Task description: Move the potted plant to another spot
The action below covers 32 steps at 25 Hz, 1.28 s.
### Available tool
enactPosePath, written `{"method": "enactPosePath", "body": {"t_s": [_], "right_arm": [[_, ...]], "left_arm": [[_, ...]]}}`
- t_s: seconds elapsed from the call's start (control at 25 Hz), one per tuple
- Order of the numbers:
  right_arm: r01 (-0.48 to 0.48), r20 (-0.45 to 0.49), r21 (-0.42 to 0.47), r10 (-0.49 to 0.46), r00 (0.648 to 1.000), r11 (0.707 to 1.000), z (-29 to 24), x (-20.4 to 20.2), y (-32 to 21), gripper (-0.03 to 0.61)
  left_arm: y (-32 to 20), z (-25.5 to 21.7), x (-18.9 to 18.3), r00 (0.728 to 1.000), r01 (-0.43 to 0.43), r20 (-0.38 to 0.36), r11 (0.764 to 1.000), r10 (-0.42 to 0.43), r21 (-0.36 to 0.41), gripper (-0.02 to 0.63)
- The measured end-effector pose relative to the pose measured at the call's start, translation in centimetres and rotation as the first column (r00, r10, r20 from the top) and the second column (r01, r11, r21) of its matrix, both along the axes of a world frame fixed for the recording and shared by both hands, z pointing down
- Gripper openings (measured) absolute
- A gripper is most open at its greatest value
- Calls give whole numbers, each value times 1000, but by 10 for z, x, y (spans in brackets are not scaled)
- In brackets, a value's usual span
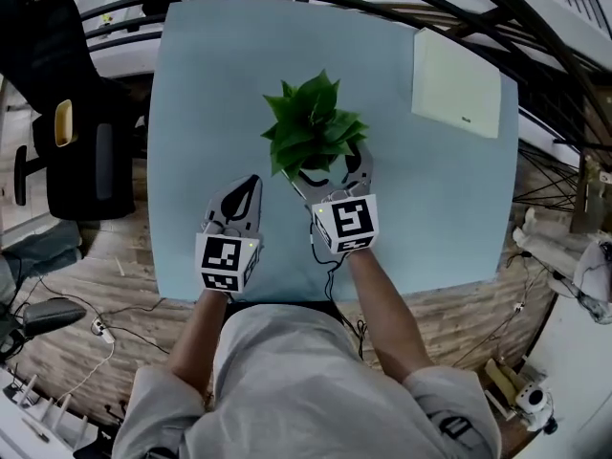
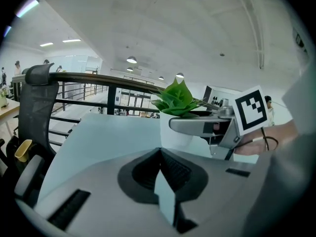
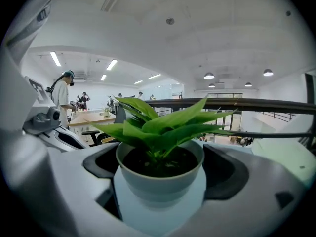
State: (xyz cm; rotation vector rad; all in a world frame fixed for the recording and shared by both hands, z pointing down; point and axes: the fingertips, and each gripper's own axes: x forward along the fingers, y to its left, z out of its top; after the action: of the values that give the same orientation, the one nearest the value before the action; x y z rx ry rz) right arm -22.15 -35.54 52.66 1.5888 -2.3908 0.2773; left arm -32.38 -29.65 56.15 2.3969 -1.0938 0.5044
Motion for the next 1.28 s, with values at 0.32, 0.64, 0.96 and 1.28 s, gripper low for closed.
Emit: {"method": "enactPosePath", "body": {"t_s": [0.32, 0.64, 0.96, 1.28], "right_arm": [[10, 25, 97, -13, 1000, 995, -52, -5, 35, 522], [28, 45, 201, -38, 998, 979, -103, -18, 74, 522], [40, 79, 277, -64, 995, 960, -150, -23, 101, 522], [94, 73, 340, -126, 989, 936, -185, -25, 158, 522]], "left_arm": [[25, -40, -7, 1000, 31, -2, 997, -31, 71, 12], [54, -85, -19, 999, 39, 13, 986, -42, 163, 12], [77, -124, -22, 999, 32, 33, 974, -41, 225, 12], [131, -152, -23, 997, 68, 24, 957, -78, 283, 12]]}}
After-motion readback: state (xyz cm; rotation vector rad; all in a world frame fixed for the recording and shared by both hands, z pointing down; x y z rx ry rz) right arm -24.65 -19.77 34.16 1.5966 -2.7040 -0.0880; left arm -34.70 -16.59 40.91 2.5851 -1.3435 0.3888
